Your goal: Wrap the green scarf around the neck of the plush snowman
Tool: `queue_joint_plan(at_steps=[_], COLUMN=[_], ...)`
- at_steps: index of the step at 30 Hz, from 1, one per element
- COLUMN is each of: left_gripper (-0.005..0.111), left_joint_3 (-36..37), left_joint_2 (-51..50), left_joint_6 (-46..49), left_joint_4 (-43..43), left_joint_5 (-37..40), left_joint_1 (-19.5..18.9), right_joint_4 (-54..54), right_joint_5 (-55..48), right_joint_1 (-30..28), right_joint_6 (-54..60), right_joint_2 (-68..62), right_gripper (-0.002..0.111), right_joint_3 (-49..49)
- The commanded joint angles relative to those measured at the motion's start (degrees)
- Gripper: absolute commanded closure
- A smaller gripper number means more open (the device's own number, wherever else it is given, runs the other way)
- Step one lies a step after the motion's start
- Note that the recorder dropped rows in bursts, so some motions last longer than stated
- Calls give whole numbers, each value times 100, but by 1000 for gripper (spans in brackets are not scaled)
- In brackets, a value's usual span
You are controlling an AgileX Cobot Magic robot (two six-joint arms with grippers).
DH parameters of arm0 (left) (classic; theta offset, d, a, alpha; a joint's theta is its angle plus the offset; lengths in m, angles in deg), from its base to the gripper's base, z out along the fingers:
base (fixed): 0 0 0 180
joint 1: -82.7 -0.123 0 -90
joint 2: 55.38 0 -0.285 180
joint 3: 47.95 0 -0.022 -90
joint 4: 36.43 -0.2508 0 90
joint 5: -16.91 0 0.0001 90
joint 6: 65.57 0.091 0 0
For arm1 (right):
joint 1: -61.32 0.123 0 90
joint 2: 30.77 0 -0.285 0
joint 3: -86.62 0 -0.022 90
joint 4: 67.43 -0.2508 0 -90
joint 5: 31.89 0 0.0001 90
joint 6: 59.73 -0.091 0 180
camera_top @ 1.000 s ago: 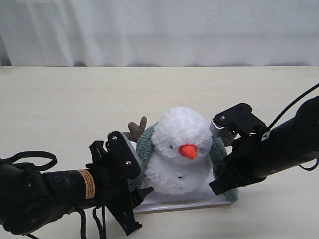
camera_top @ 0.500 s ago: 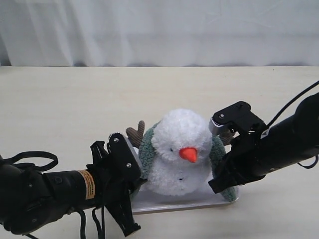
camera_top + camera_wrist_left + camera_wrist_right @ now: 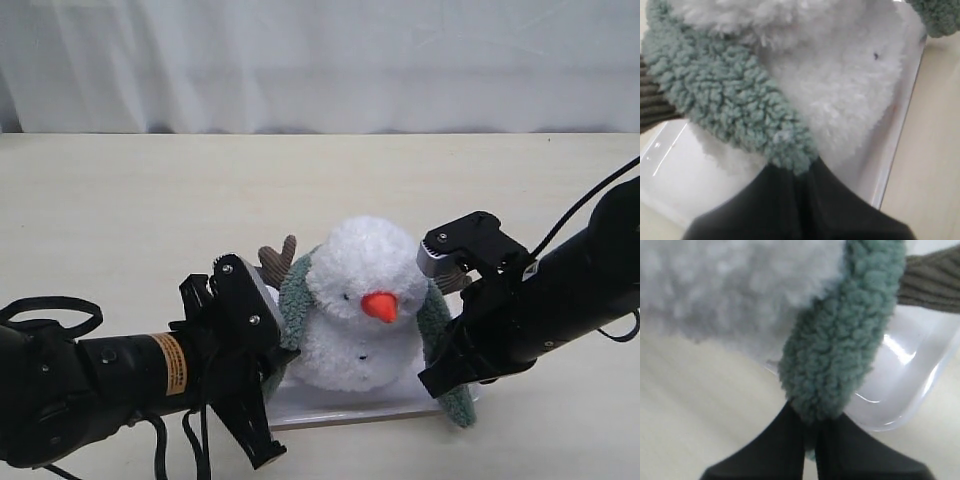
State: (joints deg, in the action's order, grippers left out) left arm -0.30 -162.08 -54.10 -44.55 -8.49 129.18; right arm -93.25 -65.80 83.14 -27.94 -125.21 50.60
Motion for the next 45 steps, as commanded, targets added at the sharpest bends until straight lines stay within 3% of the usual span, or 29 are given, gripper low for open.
queue_joint_plan(at_steps=[1,12,15,18,20,27,37,40,45], left_gripper=[107,107,107,107,107,107,106,97,68], left_joint_3=[15,15,15,15,15,15,15,15,15], left_joint_2=[26,391,391,391,391,391,277,182,167], left_joint_6=[-128,-1080,-2086,-3834,-4347,-4437,-4488,-4476,-4475], left_joint_4=[-37,-259,-1150,-2972,-3551,-3464,-3464,-3643,-3964], left_joint_5=[-9,28,28,-291,-541,-626,-944,-1152,-1539], left_joint_1=[16,16,16,16,16,16,16,16,16], right_joint_4=[-35,-226,-590,-952,-1279,-2657,-3340,-3340,-3340], right_joint_5=[-212,-447,-365,-261,-370,-512,-801,-801,-815], right_joint_1=[-37,-37,-37,-37,-37,-37,-37,-37,-37], right_joint_6=[-106,-310,-143,100,394,1794,2649,2649,2649], right_joint_2=[168,816,790,633,479,249,-48,-48,-48], right_gripper=[104,104,104,104,104,104,104,101,85], right_joint_3=[47,11,-188,-393,-426,-426,-426,-426,-426])
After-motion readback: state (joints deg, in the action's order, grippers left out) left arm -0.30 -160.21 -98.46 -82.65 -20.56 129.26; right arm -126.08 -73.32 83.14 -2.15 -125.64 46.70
